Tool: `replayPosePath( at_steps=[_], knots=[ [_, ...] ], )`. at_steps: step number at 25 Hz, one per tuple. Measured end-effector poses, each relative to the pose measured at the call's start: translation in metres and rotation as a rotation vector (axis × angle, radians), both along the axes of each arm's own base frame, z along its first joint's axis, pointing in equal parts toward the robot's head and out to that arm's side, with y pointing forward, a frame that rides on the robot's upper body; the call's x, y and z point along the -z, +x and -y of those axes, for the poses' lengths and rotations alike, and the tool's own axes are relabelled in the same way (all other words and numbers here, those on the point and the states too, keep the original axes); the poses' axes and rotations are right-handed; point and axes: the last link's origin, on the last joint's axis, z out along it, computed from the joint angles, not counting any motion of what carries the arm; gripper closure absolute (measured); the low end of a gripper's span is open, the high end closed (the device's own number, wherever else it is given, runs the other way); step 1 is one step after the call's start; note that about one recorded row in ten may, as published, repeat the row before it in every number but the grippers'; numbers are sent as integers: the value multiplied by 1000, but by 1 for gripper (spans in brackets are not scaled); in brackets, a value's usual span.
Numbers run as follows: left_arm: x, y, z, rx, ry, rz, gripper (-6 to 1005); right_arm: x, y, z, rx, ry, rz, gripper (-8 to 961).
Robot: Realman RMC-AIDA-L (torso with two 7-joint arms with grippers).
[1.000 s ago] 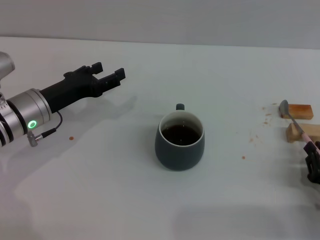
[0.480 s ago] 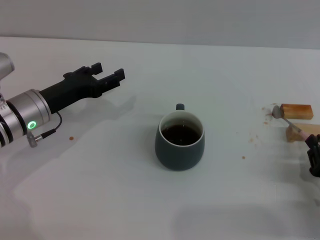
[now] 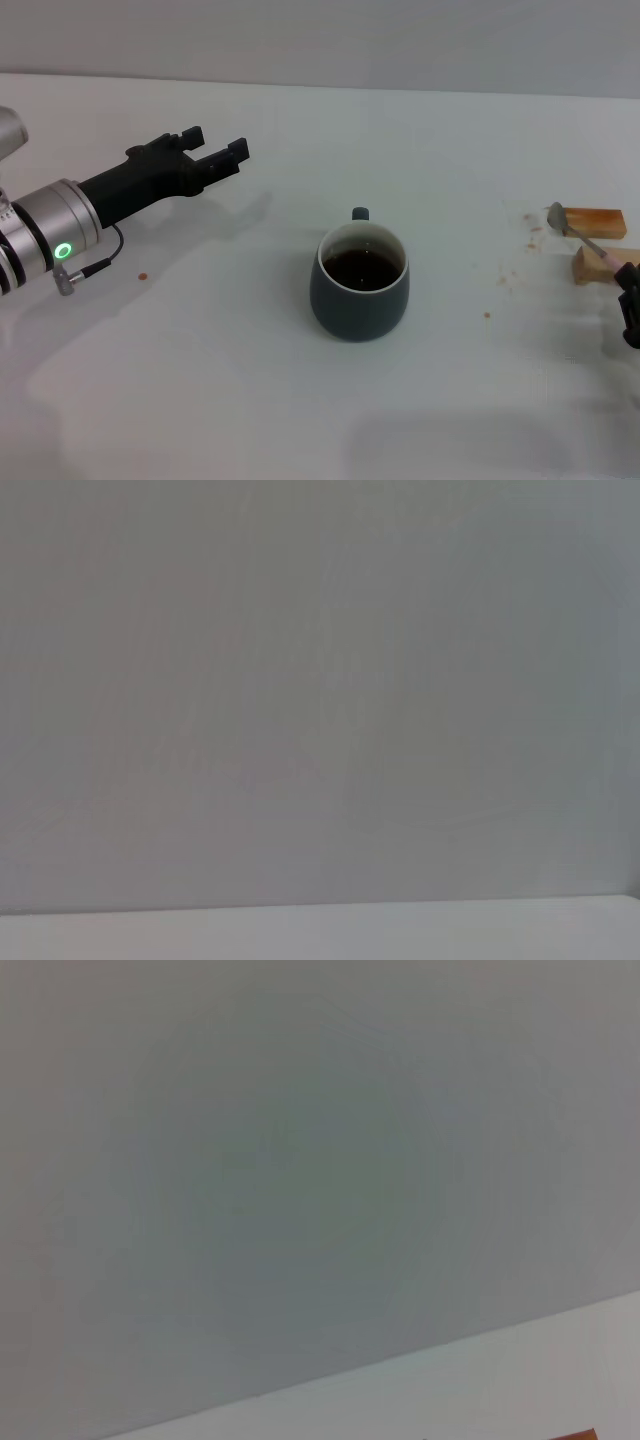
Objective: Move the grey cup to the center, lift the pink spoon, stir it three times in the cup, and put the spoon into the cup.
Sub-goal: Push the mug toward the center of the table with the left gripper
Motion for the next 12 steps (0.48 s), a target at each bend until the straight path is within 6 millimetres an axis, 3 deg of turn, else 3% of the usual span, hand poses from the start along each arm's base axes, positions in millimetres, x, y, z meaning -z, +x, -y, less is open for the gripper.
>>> replayPosePath(
  at_steps=[12],
  knots=[
    [0, -1, 1, -3, 0, 0, 170, 1, 2, 2, 8, -9, 3, 852]
  ],
)
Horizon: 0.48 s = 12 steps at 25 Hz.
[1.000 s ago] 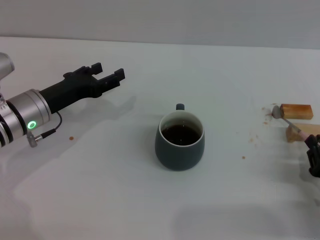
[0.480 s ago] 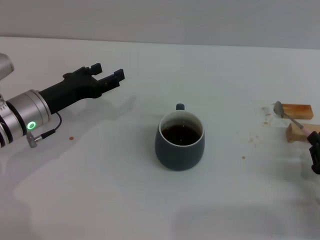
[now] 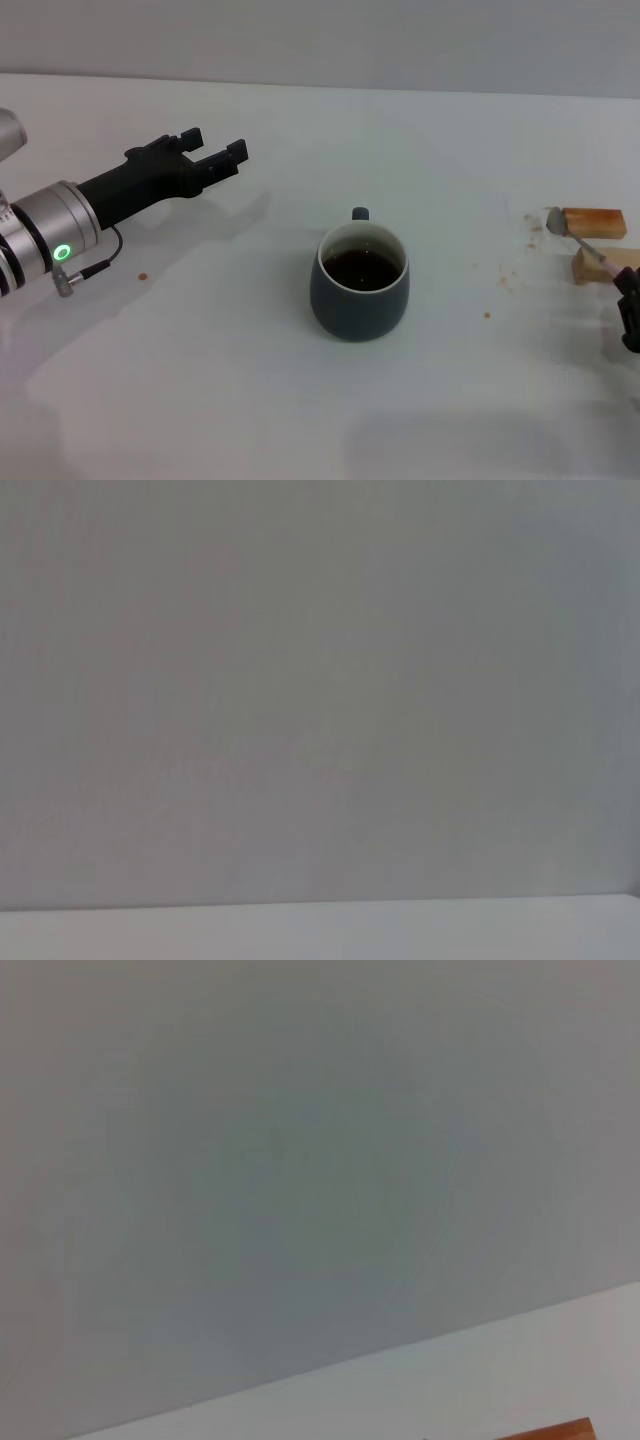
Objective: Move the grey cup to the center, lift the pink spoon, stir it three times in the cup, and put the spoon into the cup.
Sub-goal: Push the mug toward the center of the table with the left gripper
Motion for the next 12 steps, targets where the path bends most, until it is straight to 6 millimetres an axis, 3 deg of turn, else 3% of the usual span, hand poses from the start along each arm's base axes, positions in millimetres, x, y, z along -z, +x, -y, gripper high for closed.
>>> replayPosePath(
  at_steps=[12],
  knots=[
    [1, 1, 0, 0, -2, 2, 171, 2, 1, 0, 4, -13, 3, 852]
  ],
)
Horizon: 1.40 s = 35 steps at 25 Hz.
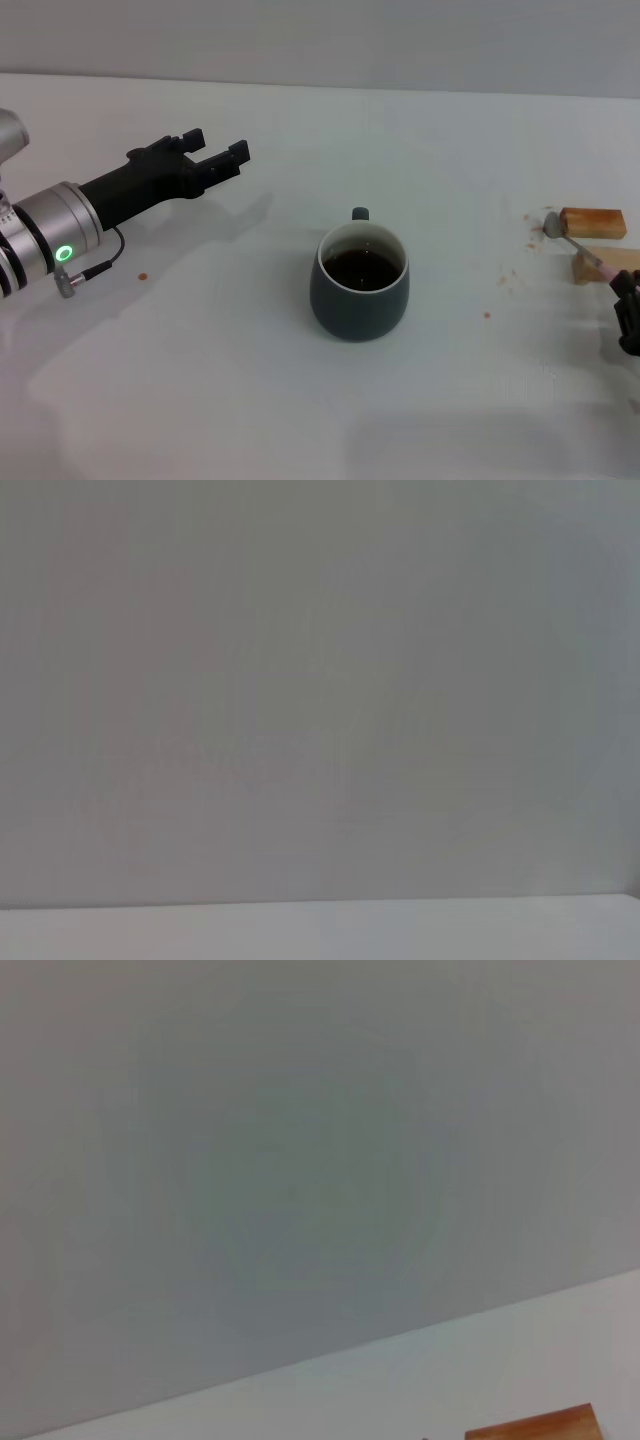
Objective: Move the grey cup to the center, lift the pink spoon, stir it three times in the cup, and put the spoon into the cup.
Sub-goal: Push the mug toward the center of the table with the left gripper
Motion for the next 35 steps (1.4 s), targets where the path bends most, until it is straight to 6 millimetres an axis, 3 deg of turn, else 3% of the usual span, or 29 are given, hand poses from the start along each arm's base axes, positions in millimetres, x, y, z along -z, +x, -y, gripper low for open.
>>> replayPosePath(
  at_steps=[7, 14, 27, 35],
  knots=[
    [1, 1, 1, 0, -2, 2, 171, -9, -2, -3, -33, 19, -43, 851],
    [2, 0, 1, -3, -2, 3, 171, -36, -5, -5, -119, 51, -135, 852],
    [1, -2, 3, -6, -1, 6, 171, -111, -23, -28, -340, -21, -253, 852],
    [-1, -3, 9, 4, 5, 37, 171, -171, -60, -64, -465, -287, -221, 851]
  ],
)
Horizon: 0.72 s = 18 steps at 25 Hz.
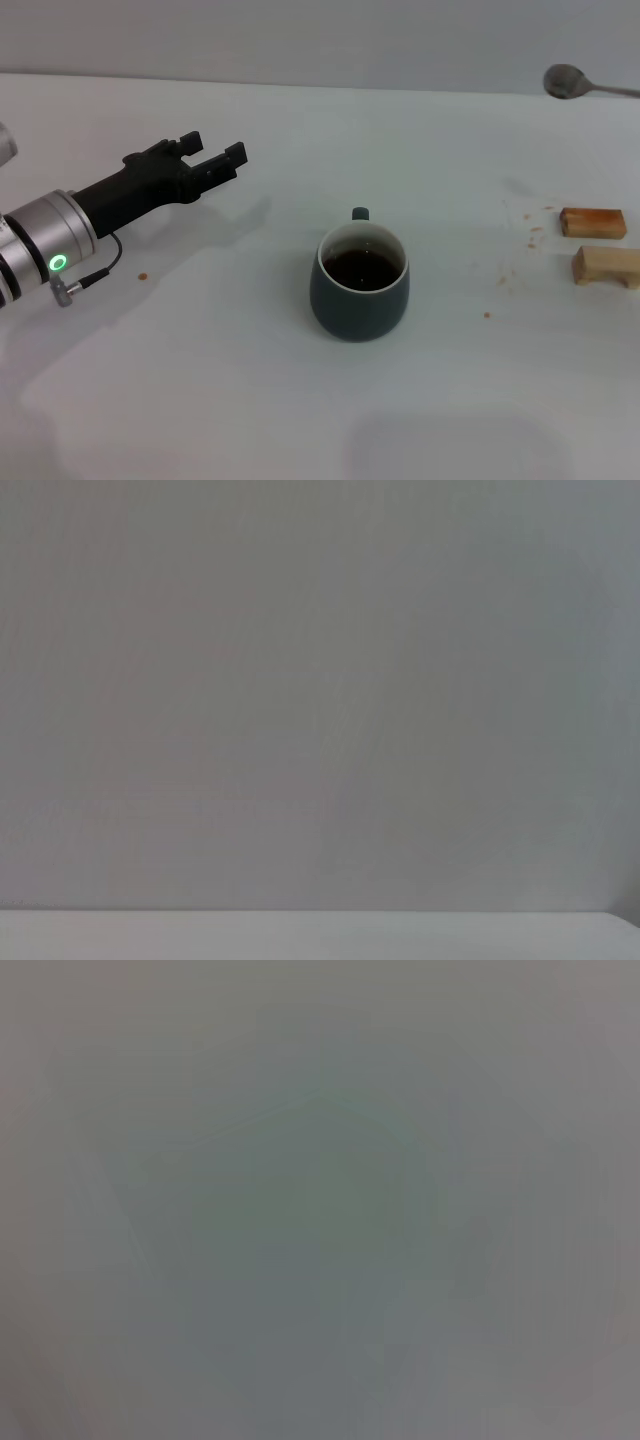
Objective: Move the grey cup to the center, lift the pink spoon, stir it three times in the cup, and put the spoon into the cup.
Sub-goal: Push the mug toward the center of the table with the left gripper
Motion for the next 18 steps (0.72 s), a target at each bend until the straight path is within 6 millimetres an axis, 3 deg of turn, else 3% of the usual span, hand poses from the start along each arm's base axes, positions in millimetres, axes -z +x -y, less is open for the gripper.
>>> replayPosePath(
  at_steps=[9, 13, 18],
  knots=[
    [-1, -2, 8, 14, 2, 17, 171, -64, -73, -31, -185, -194, 146, 852],
    [0, -7, 14, 12, -6, 14, 171, -75, -96, -46, -205, -285, 249, 851],
    [2, -10, 20, 13, -16, 14, 171, -72, -118, -65, -212, -383, 353, 851]
  ],
)
